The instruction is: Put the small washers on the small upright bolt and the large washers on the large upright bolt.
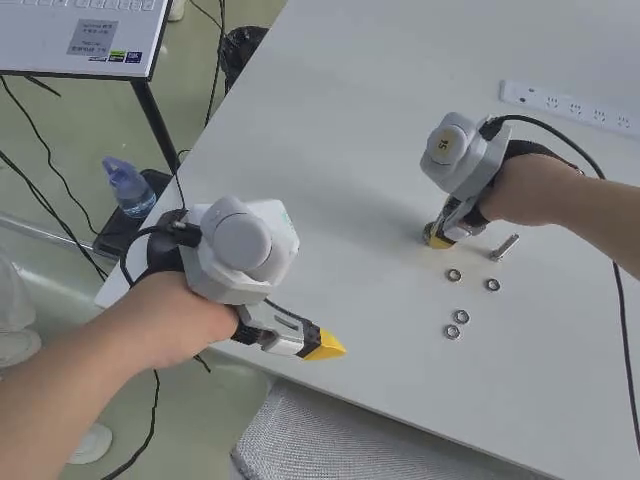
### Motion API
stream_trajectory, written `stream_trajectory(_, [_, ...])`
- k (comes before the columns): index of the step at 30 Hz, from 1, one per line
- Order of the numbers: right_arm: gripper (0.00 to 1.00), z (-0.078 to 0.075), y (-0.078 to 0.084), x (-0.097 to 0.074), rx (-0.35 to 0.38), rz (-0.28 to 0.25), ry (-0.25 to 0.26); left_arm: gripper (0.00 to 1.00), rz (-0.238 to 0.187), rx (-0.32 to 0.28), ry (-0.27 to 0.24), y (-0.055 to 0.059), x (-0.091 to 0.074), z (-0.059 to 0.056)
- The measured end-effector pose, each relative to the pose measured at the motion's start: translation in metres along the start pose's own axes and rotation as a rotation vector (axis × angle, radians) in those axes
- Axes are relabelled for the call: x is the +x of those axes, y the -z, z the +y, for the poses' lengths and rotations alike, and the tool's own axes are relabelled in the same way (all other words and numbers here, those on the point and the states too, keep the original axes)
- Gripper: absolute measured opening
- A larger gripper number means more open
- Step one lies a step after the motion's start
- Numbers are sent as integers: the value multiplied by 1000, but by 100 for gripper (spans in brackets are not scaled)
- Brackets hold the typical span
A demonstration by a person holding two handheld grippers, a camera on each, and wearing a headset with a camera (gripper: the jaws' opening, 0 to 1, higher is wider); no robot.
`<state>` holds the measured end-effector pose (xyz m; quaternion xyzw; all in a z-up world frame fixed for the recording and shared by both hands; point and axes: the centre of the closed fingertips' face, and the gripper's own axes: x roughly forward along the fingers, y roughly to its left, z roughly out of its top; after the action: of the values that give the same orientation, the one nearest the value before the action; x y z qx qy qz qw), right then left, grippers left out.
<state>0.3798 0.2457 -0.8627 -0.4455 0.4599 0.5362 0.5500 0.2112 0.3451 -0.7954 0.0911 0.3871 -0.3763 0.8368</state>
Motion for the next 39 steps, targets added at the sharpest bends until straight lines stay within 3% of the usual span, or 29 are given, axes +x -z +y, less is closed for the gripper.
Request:
stream_trajectory(3, [45, -1, -2, -3, -13, -12, 12, 82, -5, 0, -1, -1, -1, 0])
stream_trajectory(8, [46, -6, -3, -9, -30, -15, 18, 83, -27, -9, -9, -6, -5, 2])
stream_trajectory(13, [46, -9, -10, -18, -19, -51, 15, 85, -45, 7, -11, -12, -7, -2])
stream_trajectory(24, [46, -12, -1, -58, 6, -74, 52, 90, -82, 43, -6, -26, -8, -11])
stream_trajectory(39, [45, 4, 17, -81, 36, -74, 71, 92, -83, 88, 3, -33, -9, -8])
